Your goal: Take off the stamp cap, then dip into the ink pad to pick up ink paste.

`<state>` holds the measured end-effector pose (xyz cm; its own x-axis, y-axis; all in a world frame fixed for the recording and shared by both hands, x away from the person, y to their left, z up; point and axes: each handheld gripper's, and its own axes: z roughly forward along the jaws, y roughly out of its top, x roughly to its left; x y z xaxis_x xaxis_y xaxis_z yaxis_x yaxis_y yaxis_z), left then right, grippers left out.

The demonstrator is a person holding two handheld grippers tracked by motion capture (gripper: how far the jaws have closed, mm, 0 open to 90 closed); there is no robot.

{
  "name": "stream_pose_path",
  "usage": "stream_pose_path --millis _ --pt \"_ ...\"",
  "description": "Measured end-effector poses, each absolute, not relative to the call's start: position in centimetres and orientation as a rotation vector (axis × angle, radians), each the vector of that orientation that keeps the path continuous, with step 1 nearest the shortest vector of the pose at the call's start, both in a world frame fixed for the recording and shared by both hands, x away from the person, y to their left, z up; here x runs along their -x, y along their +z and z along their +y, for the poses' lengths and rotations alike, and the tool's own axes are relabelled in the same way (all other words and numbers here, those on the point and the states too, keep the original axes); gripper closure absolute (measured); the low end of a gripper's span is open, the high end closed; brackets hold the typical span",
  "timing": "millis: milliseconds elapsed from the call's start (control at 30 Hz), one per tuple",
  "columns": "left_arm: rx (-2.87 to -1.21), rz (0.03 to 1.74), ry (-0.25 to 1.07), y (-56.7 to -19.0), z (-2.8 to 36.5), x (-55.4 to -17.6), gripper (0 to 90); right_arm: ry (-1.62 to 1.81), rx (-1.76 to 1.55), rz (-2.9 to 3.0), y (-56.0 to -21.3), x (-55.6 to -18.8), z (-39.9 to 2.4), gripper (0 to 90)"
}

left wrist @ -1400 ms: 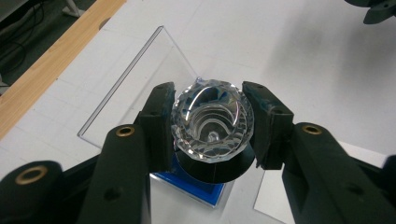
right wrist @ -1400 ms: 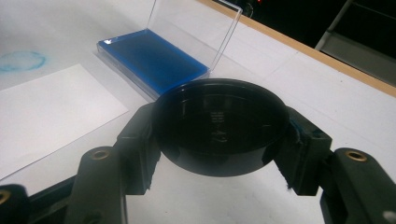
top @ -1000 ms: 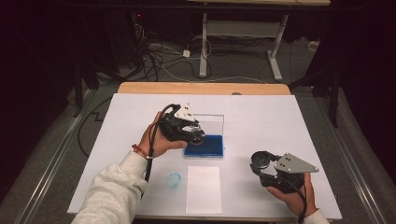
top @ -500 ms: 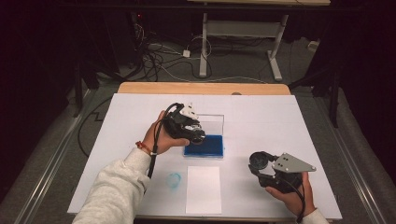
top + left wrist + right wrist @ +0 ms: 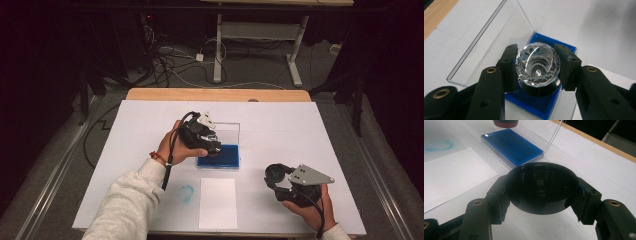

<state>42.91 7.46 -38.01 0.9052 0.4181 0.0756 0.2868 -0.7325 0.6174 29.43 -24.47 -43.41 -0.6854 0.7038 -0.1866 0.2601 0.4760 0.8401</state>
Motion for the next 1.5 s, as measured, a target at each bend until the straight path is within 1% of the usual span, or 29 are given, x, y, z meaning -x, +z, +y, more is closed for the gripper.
stream_pose_path --millis 233,767,1300,1367,1500 --pt "-2.473 0.514 0.27 -38.9 7.1 -43.2 54.9 1.126 -0.79 2.212 -43.4 -29.4 -24.4 38.7" --pt "-2.486 0.566 0.237 -41.3 7.1 -43.7 54.8 1.121 -0.773 2.231 -43.6 -29.2 -24.1 38.7" --pt "-2.498 0.568 0.237 -41.3 7.1 -43.7 54.8 1.11 -0.771 2.243 -43.9 -29.3 -24.0 38.7" --pt "-2.5 0.583 0.253 -41.2 7.4 -43.6 54.9 1.113 -0.773 2.239 -43.8 -29.2 -24.0 38.7" --pt "-2.51 0.588 0.22 -41.0 8.1 -43.8 54.9 1.116 -0.779 2.242 -43.9 -29.3 -24.0 38.6"
